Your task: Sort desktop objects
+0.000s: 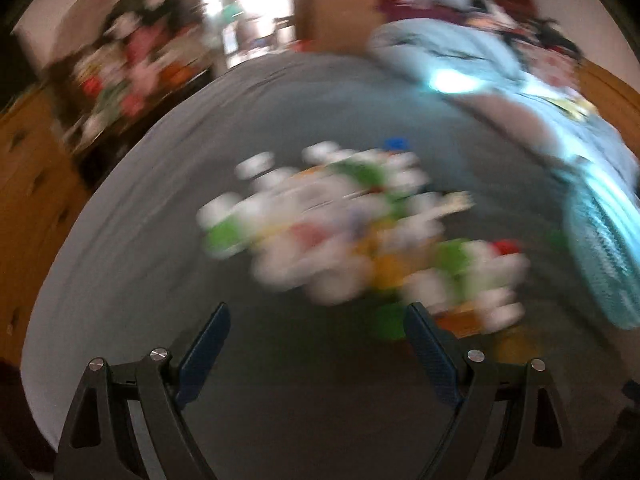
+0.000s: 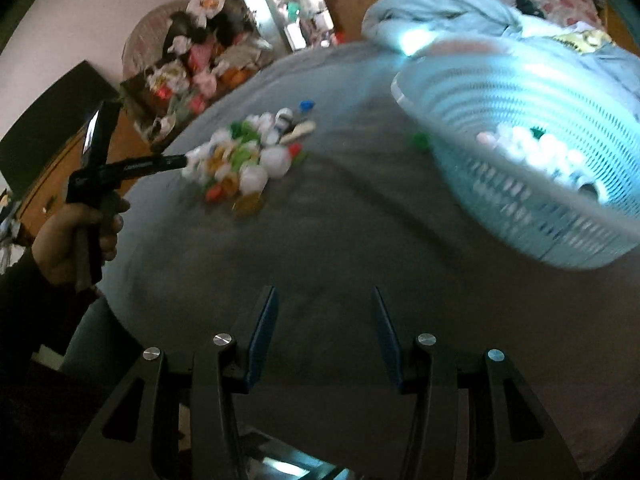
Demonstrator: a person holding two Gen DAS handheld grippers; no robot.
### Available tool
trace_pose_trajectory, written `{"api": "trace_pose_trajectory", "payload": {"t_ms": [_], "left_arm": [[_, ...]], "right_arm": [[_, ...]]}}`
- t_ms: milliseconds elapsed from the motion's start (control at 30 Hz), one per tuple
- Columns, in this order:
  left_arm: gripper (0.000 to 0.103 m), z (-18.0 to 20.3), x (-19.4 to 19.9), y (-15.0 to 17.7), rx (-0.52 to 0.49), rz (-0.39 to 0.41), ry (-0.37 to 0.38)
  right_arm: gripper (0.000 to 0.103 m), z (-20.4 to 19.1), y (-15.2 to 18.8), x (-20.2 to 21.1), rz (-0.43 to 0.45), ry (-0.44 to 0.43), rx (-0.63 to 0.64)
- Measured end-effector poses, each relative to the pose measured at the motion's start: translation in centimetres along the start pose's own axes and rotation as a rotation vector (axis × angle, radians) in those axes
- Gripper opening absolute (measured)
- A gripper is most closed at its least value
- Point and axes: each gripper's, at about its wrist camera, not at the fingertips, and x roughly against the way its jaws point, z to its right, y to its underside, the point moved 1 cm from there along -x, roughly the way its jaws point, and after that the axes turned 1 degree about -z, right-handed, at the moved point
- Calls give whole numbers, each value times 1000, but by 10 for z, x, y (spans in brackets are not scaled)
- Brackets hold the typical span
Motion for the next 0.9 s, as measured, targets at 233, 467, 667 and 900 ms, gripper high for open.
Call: {"api": "trace_pose_trajectory", "payload": {"t_ms": [233,467,667,900], "left_arm": [[86,-86,-42,14,193,-56,-3],[86,-96,-68,-15,194,-37,50],[85,-88,-89,-33,127,-47,82],[59,-82,-46,-15,26,46,324]], "right_arm": [[43,-8,8,-12,-61,42,4],[43,-21,10,-20,-115,76,14],[43,-36,12,-36,-165,85,37],[43,-46,16,-48,-201,82,56]]}}
